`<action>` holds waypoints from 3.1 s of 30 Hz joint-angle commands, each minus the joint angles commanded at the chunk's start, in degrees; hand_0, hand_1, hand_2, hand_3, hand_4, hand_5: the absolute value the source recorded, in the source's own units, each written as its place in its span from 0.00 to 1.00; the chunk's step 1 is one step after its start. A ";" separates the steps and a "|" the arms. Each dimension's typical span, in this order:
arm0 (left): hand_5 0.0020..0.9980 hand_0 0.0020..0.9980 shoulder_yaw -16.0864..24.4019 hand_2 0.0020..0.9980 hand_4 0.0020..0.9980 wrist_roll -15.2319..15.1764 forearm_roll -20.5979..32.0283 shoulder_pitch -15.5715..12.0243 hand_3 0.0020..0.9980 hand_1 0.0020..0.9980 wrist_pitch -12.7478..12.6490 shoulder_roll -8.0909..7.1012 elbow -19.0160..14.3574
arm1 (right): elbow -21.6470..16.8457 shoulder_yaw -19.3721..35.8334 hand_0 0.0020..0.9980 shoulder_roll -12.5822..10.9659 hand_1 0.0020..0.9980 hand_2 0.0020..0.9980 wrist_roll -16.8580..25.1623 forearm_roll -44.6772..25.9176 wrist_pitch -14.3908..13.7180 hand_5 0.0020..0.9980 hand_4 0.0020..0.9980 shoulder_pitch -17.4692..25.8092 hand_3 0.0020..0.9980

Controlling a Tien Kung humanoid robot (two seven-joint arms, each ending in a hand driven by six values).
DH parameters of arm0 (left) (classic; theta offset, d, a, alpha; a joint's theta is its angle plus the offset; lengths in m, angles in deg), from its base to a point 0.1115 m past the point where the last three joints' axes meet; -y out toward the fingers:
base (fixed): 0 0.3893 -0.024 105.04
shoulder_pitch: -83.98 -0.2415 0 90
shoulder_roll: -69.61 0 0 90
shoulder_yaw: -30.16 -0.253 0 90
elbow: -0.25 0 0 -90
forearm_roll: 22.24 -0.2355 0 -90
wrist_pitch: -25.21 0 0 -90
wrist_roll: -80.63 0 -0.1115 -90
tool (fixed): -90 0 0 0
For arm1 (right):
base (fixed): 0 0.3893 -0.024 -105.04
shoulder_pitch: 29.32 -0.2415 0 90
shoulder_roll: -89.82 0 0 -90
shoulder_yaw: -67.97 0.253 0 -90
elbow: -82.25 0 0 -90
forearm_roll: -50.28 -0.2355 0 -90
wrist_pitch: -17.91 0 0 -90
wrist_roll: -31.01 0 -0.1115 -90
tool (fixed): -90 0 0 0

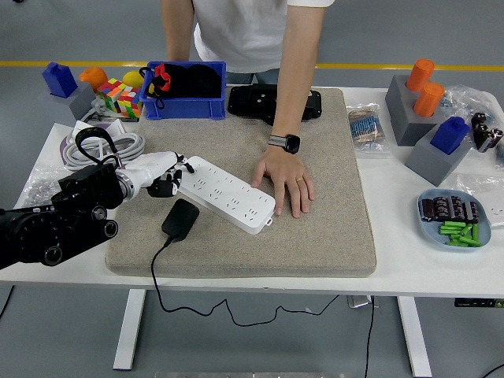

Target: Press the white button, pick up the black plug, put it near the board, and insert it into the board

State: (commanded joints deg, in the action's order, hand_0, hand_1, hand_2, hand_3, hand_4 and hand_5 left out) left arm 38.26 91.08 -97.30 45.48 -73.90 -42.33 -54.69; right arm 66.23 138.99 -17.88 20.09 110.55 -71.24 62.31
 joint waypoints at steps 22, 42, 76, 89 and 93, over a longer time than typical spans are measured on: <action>0.00 0.13 21.79 0.26 0.05 1.34 -6.95 -7.06 0.68 0.10 1.73 -4.42 -10.19 | -0.04 0.29 0.67 0.12 0.68 0.64 -0.02 0.25 0.04 0.49 0.70 0.19 0.63; 0.68 0.94 35.93 0.98 1.00 -2.08 -13.79 -29.77 0.99 0.99 -3.45 -5.48 -22.99 | -0.59 0.61 0.67 0.14 0.68 0.64 0.10 0.45 0.03 0.49 0.70 -0.20 0.63; 0.48 0.79 33.11 0.78 1.00 10.40 -34.69 -36.60 0.90 0.81 -18.05 3.46 -19.32 | -0.53 -1.29 0.67 -0.35 0.68 0.64 0.09 0.17 0.07 0.49 0.70 -0.32 0.63; 0.26 0.62 31.72 0.63 1.00 12.04 -35.67 -36.19 0.80 0.64 -20.06 4.12 -18.60 | -0.53 -1.15 0.67 -0.33 0.68 0.64 0.12 0.20 0.02 0.49 0.70 -0.25 0.63; 0.23 0.55 31.97 0.58 1.00 12.12 -35.48 -36.32 0.76 0.60 -20.12 4.19 -18.46 | -0.58 -0.97 0.67 -0.18 0.68 0.64 0.15 0.24 0.02 0.49 0.70 -0.18 0.63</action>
State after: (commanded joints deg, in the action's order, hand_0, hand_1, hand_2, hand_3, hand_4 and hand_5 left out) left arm 70.23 103.20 -132.78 9.17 -94.02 -38.14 -73.14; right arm 65.65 138.02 -18.06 20.24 110.79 -71.22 62.13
